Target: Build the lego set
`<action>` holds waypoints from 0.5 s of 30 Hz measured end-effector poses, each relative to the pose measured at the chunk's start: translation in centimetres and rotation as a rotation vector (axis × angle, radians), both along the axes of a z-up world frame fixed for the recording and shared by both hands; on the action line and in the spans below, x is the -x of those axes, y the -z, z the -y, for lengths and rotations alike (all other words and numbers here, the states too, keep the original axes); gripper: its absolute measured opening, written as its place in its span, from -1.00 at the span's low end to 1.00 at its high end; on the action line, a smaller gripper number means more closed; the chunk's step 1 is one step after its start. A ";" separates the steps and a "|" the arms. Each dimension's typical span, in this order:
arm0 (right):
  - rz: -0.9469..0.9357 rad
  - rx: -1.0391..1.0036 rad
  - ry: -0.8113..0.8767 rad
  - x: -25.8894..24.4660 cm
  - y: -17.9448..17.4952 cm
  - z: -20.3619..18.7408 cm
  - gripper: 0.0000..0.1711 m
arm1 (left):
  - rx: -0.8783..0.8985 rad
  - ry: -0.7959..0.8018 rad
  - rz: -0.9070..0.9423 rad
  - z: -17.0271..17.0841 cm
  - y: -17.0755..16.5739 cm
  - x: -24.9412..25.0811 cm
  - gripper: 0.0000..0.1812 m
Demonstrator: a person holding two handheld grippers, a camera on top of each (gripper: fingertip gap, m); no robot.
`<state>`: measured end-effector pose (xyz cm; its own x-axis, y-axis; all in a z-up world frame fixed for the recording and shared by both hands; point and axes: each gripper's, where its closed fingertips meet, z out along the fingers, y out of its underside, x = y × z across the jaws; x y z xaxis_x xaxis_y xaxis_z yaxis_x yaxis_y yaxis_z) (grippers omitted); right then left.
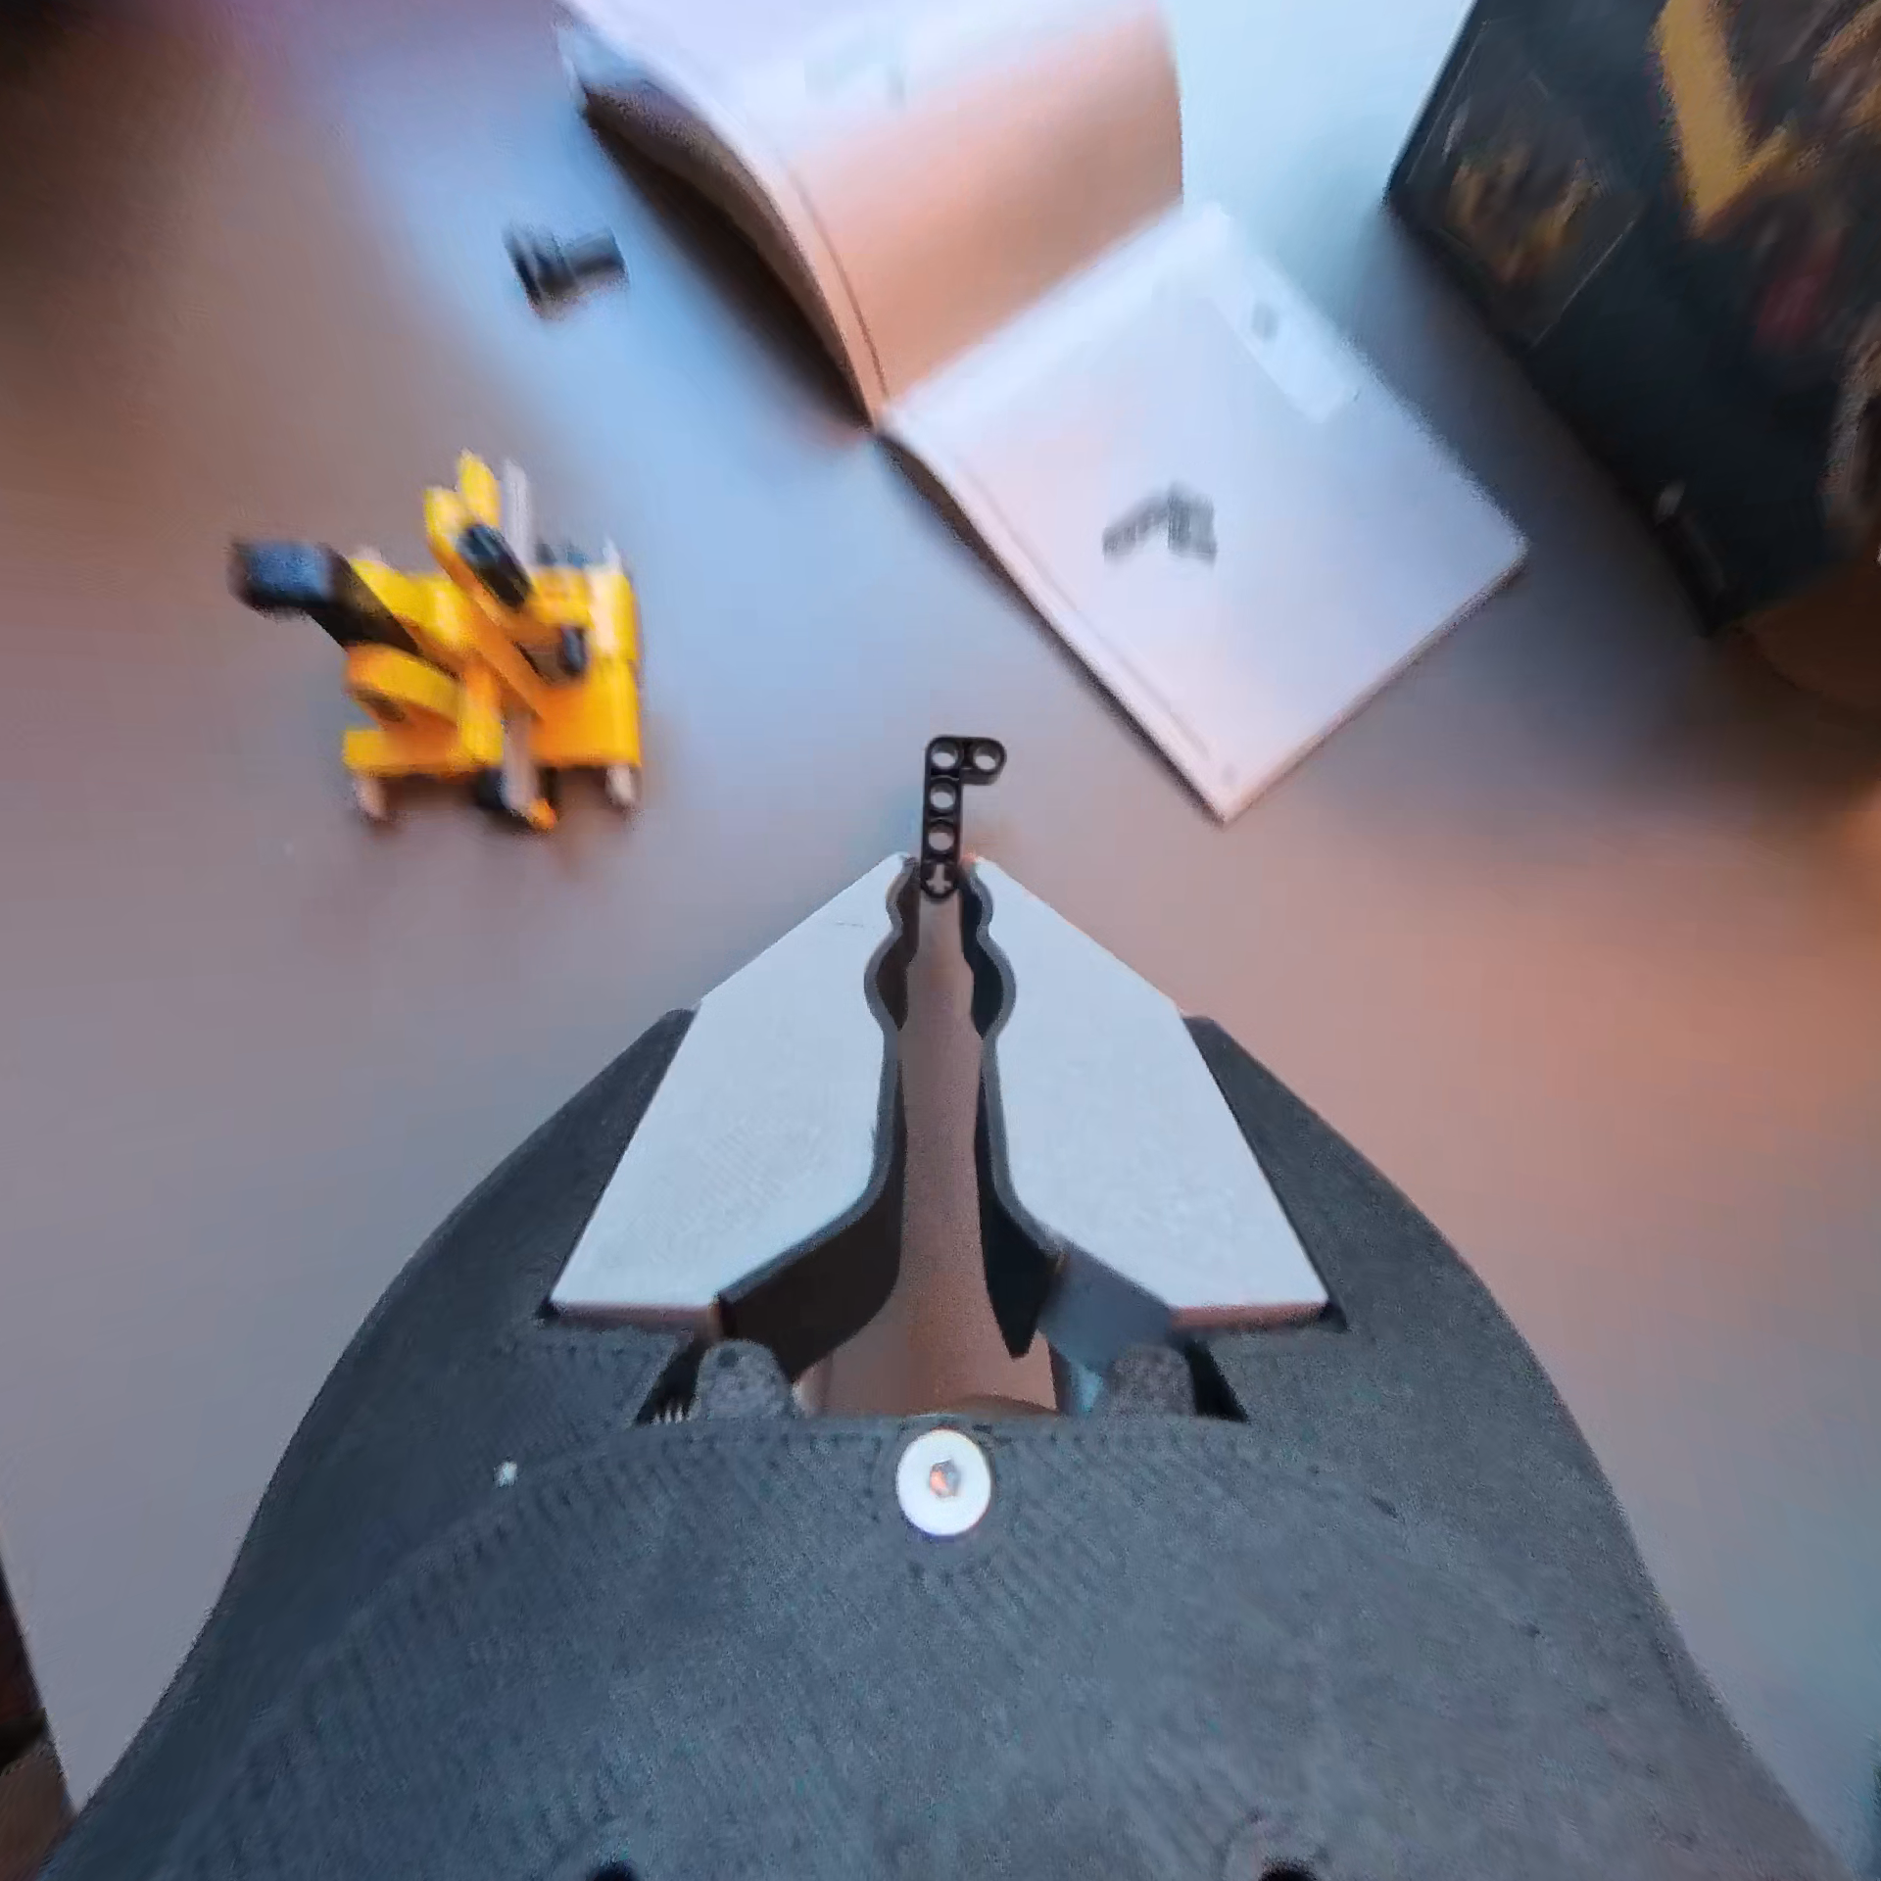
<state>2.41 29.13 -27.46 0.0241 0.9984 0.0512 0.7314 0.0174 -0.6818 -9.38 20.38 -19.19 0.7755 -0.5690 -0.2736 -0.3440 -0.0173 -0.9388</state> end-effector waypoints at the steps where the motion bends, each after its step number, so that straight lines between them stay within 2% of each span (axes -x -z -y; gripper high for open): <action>1: -0.090 0.010 -0.027 0.9 -1.3 0.6 -0.95 | 0.031 0.019 0.043 -0.3 -0.4 -0.5 -0.83; 4: -0.399 0.078 -0.134 3.5 -6.6 3.4 -0.96 | 0.182 0.142 0.186 -0.9 -1.0 -3.1 -0.75; 6: -0.521 0.105 -0.184 4.3 -8.8 4.6 -0.96 | 0.242 0.190 0.262 -1.7 -1.4 -4.4 -0.66; 11: -0.650 0.220 -0.289 4.4 -10.7 6.8 -0.96 | 0.237 0.332 0.382 -2.0 -3.2 -6.9 -0.64; 15: -0.645 0.222 -0.319 4.0 -10.4 7.3 -0.96 | 0.250 0.410 0.421 -1.8 -3.4 -8.0 -0.77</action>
